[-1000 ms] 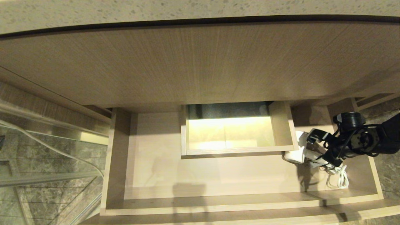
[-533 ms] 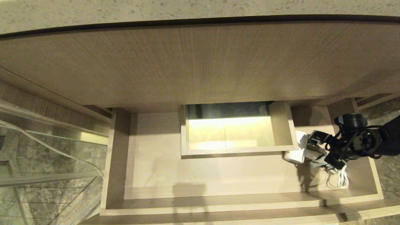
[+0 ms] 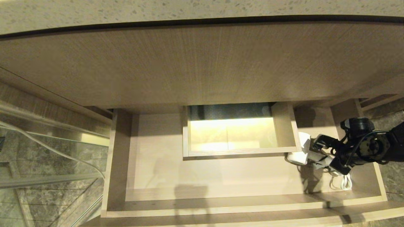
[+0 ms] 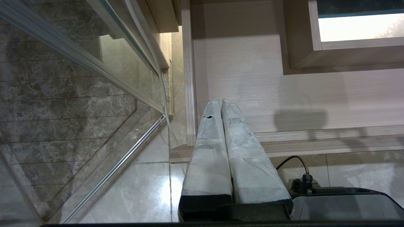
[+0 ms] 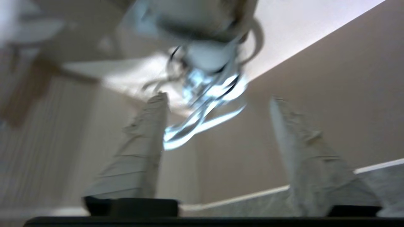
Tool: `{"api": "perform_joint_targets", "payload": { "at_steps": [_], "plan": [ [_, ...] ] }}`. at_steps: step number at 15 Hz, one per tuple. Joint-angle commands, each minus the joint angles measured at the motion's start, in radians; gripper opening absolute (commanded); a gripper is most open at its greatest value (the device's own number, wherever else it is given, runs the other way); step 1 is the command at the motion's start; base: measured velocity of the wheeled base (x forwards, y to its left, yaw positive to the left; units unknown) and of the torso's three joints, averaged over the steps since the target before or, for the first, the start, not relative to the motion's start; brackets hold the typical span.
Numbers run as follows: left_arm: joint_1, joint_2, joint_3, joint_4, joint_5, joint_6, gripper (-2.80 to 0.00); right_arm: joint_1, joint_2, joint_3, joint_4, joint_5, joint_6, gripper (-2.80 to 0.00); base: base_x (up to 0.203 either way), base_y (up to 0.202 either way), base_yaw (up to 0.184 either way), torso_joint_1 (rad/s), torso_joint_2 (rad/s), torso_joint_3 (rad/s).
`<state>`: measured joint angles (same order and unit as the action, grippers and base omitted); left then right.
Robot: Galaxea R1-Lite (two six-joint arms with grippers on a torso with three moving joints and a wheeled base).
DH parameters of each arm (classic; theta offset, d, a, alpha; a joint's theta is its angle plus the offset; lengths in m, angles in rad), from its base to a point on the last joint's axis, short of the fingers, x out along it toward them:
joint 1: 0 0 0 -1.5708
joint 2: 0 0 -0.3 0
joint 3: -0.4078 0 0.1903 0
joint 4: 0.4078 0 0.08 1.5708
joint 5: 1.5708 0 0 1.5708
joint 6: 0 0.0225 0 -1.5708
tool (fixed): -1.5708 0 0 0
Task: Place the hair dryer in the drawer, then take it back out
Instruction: Take the hairdryer out
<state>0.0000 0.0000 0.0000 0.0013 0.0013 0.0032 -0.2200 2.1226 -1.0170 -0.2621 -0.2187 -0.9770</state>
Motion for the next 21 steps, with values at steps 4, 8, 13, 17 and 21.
{"api": "perform_joint_targets", "payload": {
  "at_steps": [4,8,13,17,21],
  "plan": [
    [0.000,0.000,0.000,0.000,0.000,0.000,-2.80,-0.016,0.029,0.048,0.001,-0.017,0.001,0.00,0.000,0.000,0.000,0.000,0.00,0.000],
    [0.000,0.000,0.000,0.000,0.000,0.000,-2.80,-0.035,0.091,0.019,0.000,-0.018,0.011,0.00,0.000,0.000,0.000,0.000,0.00,0.000],
    [0.000,0.000,0.000,0.000,0.000,0.000,-2.80,-0.041,0.135,-0.014,-0.011,-0.004,0.030,0.00,0.000,0.000,0.000,0.000,0.00,0.000],
    [0.000,0.000,0.000,0.000,0.000,0.000,-2.80,-0.042,0.168,-0.043,-0.012,-0.002,0.037,0.00,0.000,0.000,0.000,0.000,0.00,0.000],
    [0.000,0.000,0.000,0.000,0.000,0.000,-2.80,-0.042,0.192,-0.067,-0.012,-0.002,0.054,0.00,0.000,0.000,0.000,0.000,0.00,0.000]
  ]
}}
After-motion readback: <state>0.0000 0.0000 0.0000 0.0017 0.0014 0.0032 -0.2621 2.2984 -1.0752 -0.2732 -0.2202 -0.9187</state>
